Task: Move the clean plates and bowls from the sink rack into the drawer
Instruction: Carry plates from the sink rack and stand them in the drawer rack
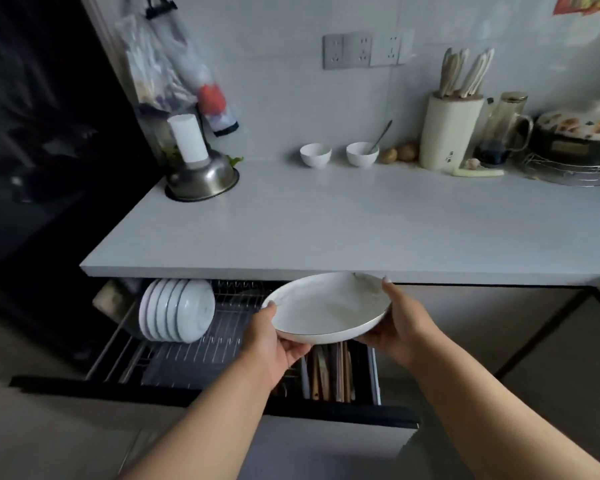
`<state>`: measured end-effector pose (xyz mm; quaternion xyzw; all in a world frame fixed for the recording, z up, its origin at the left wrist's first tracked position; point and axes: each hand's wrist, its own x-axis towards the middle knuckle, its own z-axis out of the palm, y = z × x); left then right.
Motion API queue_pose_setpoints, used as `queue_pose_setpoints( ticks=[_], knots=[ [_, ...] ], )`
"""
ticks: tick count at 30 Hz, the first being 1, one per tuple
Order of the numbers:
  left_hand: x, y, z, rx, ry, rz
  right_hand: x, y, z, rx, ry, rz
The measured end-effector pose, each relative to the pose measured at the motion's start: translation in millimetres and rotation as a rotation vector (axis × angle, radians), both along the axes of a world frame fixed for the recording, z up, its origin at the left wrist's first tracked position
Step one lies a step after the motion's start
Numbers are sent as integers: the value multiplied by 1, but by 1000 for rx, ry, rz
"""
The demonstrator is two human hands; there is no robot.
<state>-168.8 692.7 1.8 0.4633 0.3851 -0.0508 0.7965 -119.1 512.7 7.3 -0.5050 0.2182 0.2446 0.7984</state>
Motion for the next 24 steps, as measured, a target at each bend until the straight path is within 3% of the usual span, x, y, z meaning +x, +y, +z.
queue_pose_setpoints(
  ticks=[6,16,20,24],
  knots=[
    [-36,102,-14,94,81,-3,-11,102,-8,-49,-24,73],
    [-52,232,-63,751,197,-78,11,216,-55,-285,-34,229],
    [-56,255,-79,986,190,-292,35,251,-85,-433,-82,338],
    [-53,281,-110,1261,364,-607,58,288,-117,-543,-111,505]
  ],
)
